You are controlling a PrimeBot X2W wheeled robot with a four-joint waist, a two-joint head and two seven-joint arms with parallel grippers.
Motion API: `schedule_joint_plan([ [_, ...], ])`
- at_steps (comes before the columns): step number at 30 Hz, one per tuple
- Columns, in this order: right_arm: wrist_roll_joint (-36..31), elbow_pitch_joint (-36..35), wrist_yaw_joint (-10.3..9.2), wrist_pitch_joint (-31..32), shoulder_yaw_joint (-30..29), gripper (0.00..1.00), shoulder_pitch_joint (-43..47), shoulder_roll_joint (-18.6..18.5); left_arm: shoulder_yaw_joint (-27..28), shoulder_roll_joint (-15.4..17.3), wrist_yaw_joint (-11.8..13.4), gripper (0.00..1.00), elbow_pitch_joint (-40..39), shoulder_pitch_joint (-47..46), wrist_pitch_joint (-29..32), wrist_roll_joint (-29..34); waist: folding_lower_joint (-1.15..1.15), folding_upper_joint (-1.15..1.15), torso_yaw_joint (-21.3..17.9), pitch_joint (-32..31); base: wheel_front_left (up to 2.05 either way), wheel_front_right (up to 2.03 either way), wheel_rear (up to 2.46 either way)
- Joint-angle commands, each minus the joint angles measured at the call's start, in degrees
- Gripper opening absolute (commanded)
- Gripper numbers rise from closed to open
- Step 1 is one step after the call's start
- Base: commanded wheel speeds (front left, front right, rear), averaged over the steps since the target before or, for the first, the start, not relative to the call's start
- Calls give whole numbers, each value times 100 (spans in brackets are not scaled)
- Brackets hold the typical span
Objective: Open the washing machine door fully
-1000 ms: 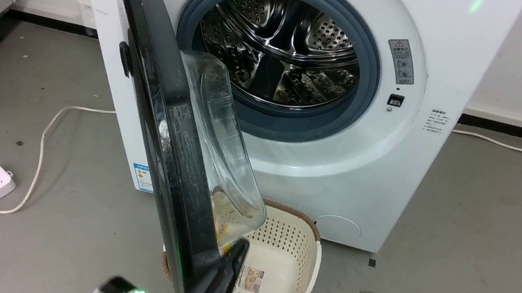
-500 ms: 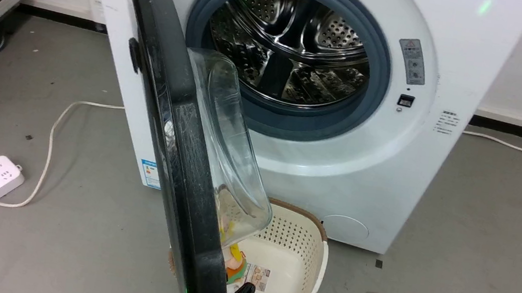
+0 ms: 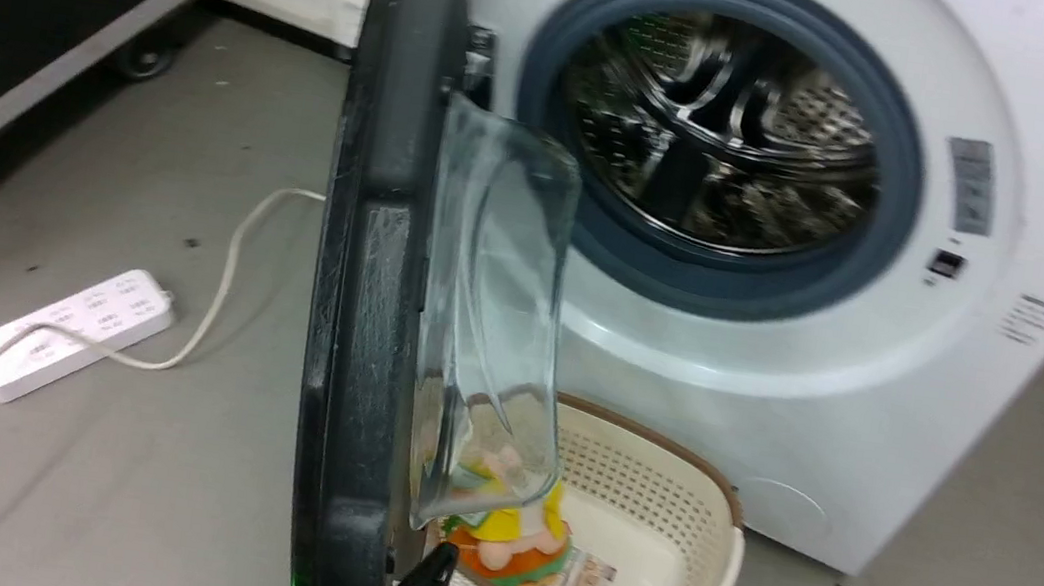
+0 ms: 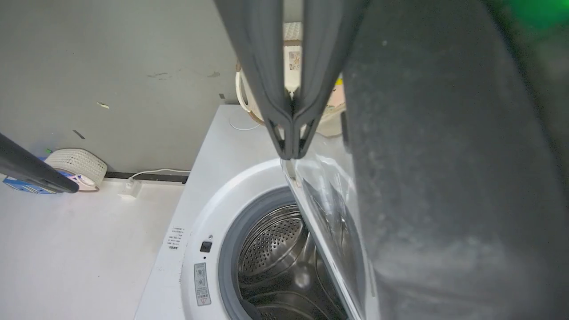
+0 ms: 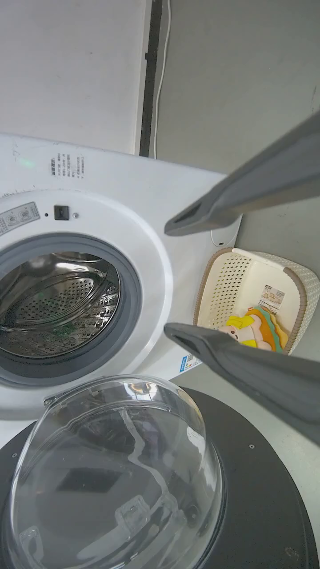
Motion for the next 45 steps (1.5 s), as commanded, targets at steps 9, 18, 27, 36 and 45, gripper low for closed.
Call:
schedule_joint_plan([
  [9,-5,114,6,-26,168,100,-75,13,356,197,254,0,-218,76,-7,-137,-1,0,915,3,0,0,0],
  [18,-237,264,6,-26,350,100,-397,13,928,248,606,0,-231,-15,-114,-382,-1,0,1003,299,0,0,0],
  [27,-433,127,6,-26,168,100,-307,-75,1708,510,737,0,145,-512,-76,-844,-1,0,1018,735,0,0,0],
  [36,-560,-301,6,187,18,100,-378,-313,2405,972,695,0,1040,-1411,-111,-1254,-1,0,837,1432,0,0,0],
  [45,-642,-792,6,459,-184,100,-481,-466,3269,1770,583,0,2731,-2804,-349,-1756,-1,0,601,2091,0,0,0],
])
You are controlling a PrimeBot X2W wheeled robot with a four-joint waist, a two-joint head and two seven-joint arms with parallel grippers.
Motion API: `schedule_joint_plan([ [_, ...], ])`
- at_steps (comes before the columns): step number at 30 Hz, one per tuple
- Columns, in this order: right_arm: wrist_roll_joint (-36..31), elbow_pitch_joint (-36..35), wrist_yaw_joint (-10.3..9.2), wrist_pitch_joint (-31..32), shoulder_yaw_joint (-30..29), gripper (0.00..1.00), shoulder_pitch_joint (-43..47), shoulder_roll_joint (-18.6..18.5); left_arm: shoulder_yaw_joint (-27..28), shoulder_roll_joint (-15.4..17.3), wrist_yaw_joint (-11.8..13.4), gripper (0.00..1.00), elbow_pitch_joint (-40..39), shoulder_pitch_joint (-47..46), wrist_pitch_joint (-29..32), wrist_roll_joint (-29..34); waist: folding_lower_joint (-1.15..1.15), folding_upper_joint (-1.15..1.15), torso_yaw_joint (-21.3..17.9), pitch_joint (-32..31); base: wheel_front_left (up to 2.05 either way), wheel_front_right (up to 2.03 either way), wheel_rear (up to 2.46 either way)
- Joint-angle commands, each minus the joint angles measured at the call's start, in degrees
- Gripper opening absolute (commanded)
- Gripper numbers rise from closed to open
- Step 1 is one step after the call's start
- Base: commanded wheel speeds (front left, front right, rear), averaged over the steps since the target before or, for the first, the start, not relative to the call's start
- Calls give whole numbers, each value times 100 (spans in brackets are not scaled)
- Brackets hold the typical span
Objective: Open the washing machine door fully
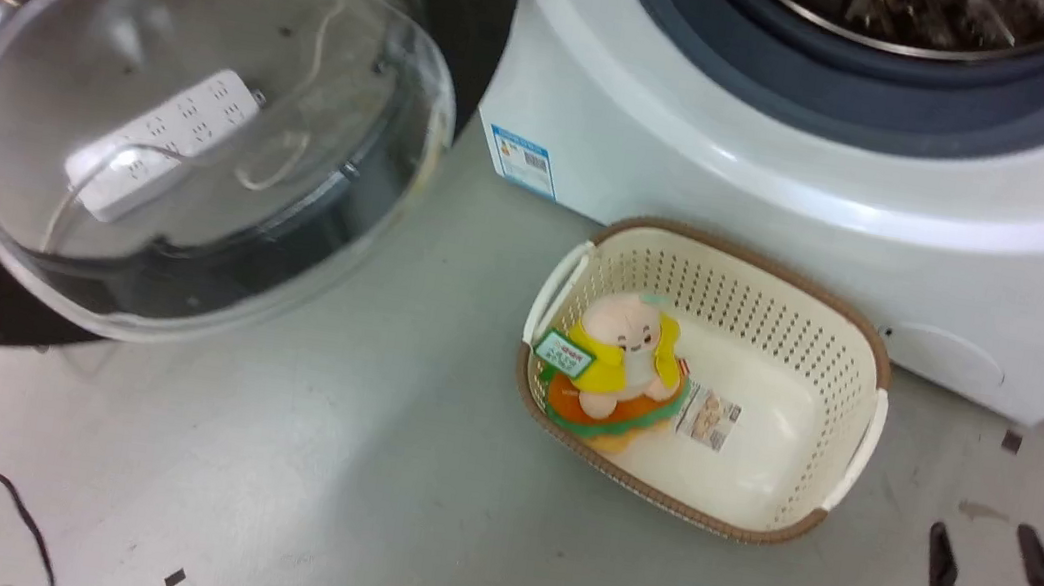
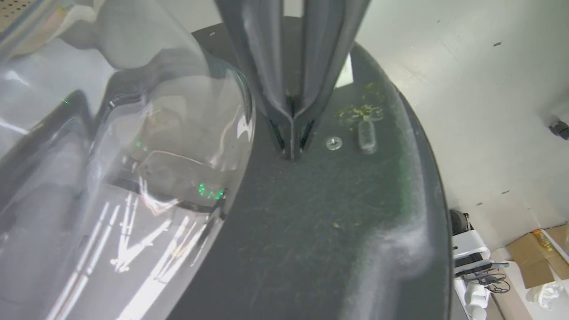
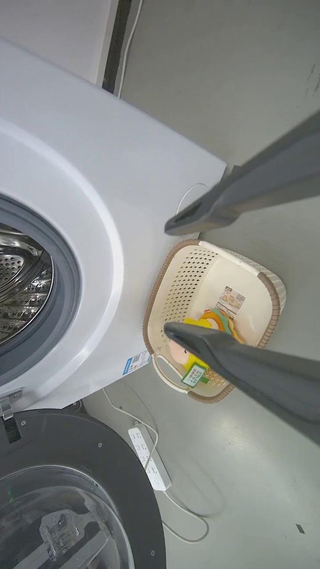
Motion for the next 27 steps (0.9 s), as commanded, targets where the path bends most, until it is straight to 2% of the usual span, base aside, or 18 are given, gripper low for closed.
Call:
schedule_joint_plan([
  [1,-42,-79,6,15,-38,100,-102,-38,64,91,-22,0,176,-202,-64,-40,-1,0,-59,123,0,0,0],
  [9,-69,-173,6,64,-103,100,-161,-30,120,296,-173,0,1062,-833,-245,-61,-1,0,-154,305,0,0,0],
  [17,-51,-60,6,-13,-91,100,-197,30,67,309,-257,0,1406,-938,-331,162,-1,0,-217,126,0,0,0],
  [22,1,144,6,-151,-11,100,-209,131,113,179,-294,0,745,-600,-338,458,-1,0,-303,-301,0,0,0],
  [27,63,361,6,-307,71,100,-238,238,59,-140,-368,0,-365,-9,-339,734,-1,0,-459,-819,0,0,0],
])
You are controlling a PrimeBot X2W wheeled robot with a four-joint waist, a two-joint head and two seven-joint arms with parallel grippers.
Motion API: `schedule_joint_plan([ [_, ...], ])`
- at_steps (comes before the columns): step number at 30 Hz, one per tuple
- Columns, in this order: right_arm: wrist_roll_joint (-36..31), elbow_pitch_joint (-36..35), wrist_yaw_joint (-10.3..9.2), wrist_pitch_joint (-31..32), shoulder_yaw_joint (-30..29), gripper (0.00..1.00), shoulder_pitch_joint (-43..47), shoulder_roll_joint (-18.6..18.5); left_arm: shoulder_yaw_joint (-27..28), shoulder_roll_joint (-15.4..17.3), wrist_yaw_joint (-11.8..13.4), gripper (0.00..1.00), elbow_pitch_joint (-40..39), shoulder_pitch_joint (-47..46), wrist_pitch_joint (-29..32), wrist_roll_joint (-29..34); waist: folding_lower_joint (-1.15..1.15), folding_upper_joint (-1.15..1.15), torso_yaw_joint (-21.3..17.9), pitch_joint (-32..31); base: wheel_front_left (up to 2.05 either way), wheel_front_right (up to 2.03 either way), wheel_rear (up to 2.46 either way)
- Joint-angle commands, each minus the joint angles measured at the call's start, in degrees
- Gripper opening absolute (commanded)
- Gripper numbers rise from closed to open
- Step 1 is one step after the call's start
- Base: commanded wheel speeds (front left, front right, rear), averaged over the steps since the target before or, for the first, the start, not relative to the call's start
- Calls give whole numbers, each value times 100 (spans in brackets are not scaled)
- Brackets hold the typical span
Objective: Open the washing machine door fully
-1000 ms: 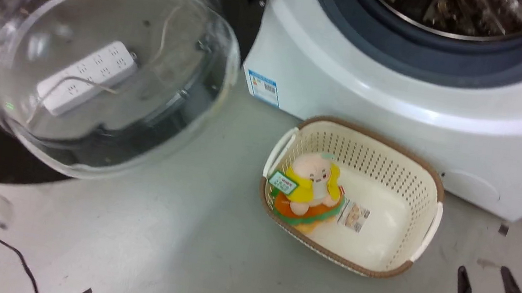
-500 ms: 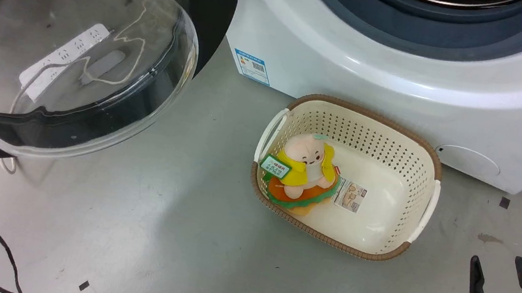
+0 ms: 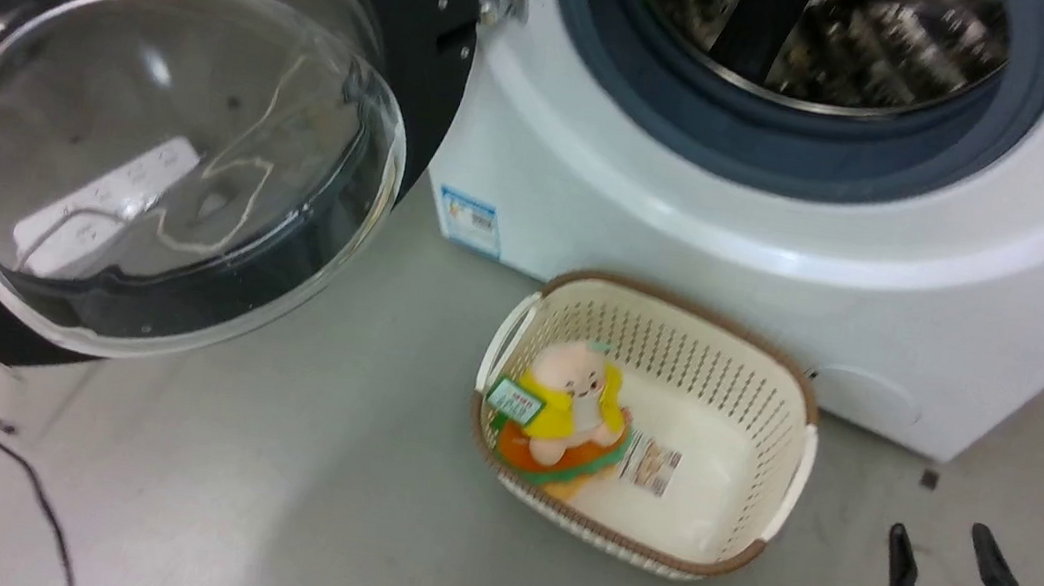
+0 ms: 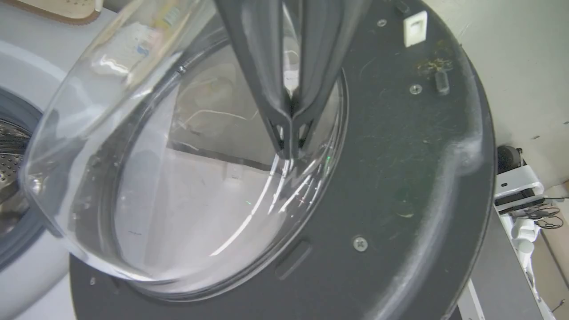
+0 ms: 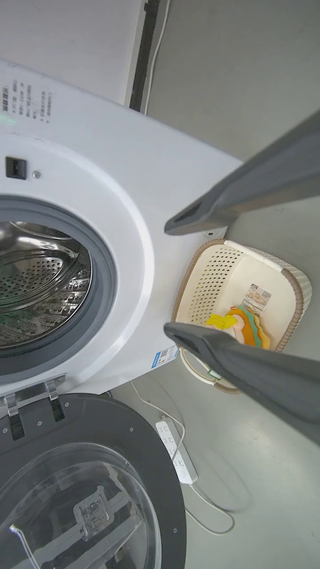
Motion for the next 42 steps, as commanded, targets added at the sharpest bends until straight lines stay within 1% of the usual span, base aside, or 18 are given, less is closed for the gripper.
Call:
schedule_joint_plan([
  [1,36,18,5,-47,6,100,-101,30,-39,-71,-19,0,-134,121,-29,50,1,0,-148,-284,0,0,0],
  [5,63,98,5,-130,27,100,-171,96,-349,-444,-92,0,-991,674,-30,192,1,0,-378,-631,0,0,0],
  [8,68,109,5,-162,23,100,-201,145,-676,-722,-121,0,-1451,1103,6,263,1,0,-601,-851,0,0,0],
  [12,71,88,5,-183,66,100,-201,191,-1107,-1079,-61,0,-1912,1649,157,363,1,0,-948,-1075,0,0,0],
  [15,48,61,5,-189,111,100,-182,210,-1348,-1248,-45,0,-1972,1964,181,418,1,0,-1221,-1198,0,0,0],
  [20,78,39,5,-193,197,100,-116,220,-1612,-1401,-37,0,-1798,2282,104,524,1,0,-1617,-1291,0,0,0],
  [27,123,49,5,-194,259,100,14,221,-1895,-1560,46,0,-1592,2558,14,692,1,0,-1957,-1301,0,0,0],
  [28,127,59,5,-194,264,100,30,221,-1917,-1579,67,34,-1564,2580,5,712,1,0,-1984,-1298,0,0,0],
  [29,127,80,5,-194,265,100,44,221,-1944,-1590,94,82,-1532,2602,-3,757,1,0,-2010,-1295,0,0,0],
  [30,125,103,5,-194,271,100,58,222,-1966,-1600,120,100,-1505,2617,-9,799,1,0,-2028,-1292,0,0,0],
  [37,107,292,5,-195,334,100,98,222,-1907,-1659,263,100,-1384,2629,-28,1061,1,0,-2111,-1267,0,0,0],
  [42,109,329,5,-195,318,100,95,222,-1873,-1718,266,100,-1440,2646,-29,1104,1,0,-2086,-1271,0,0,0],
])
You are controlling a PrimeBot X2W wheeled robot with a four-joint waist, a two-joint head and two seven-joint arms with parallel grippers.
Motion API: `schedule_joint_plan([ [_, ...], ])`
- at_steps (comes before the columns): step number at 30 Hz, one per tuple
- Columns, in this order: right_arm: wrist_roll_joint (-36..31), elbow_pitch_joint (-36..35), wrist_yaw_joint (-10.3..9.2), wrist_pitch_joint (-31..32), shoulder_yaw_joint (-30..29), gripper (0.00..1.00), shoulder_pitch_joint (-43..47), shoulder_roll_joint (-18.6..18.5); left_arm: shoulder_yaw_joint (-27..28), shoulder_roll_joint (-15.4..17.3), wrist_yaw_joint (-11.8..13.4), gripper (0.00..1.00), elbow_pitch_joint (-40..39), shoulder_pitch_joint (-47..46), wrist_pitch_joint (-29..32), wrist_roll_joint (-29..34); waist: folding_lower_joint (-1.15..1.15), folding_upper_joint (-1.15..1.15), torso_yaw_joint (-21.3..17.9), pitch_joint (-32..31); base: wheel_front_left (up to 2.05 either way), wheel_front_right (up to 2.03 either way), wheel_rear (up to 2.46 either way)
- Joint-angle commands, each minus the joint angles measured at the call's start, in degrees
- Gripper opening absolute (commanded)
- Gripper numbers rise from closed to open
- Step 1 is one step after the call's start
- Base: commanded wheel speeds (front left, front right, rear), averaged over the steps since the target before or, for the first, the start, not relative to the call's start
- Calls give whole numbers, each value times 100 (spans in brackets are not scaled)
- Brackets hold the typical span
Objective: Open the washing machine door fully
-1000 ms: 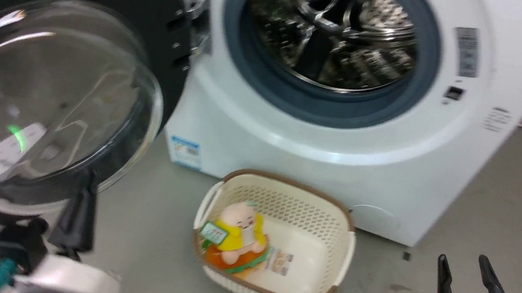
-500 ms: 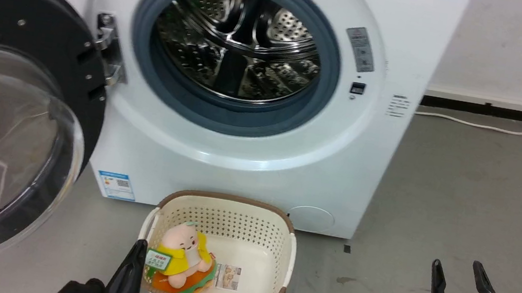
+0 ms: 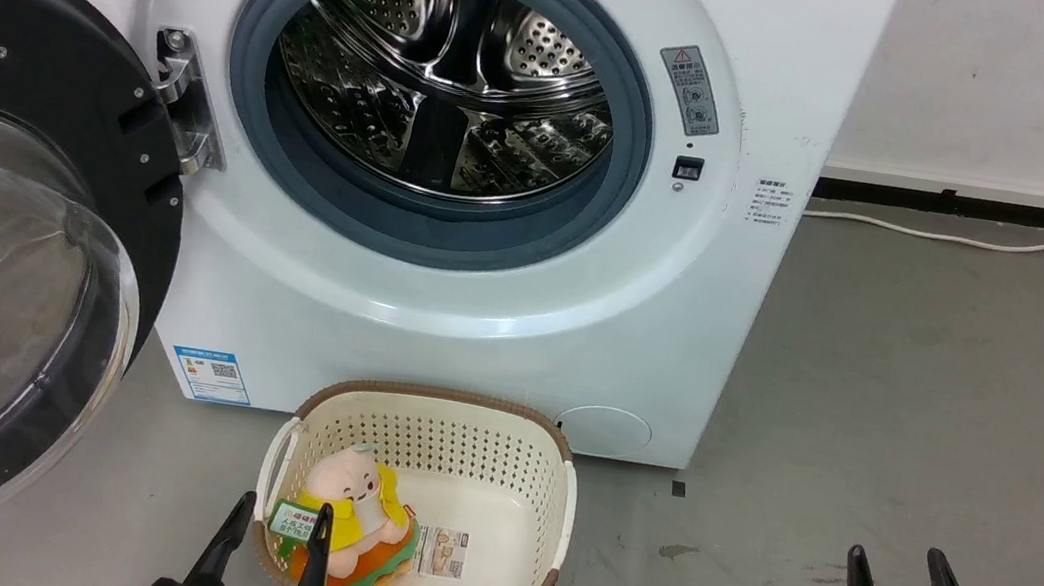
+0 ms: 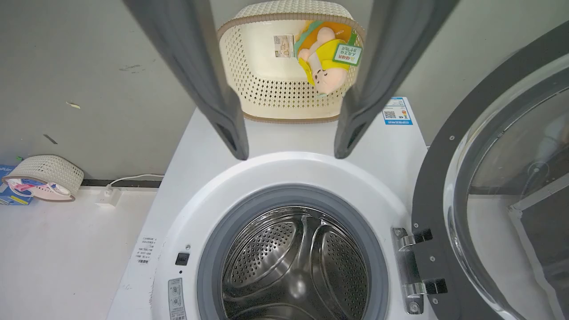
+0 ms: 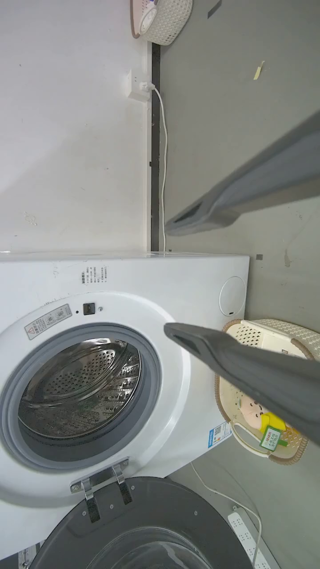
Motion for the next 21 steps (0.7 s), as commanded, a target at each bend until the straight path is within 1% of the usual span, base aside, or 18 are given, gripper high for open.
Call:
schedule_joint_plan([
  [1,-14,29,6,-26,-2,100,11,21,10,-15,8,100,-24,52,-30,34,0,0,11,-6,0,0,0],
  [21,-9,87,6,-26,11,100,3,21,78,-113,-44,100,-157,12,-31,163,0,0,92,-20,0,0,0],
])
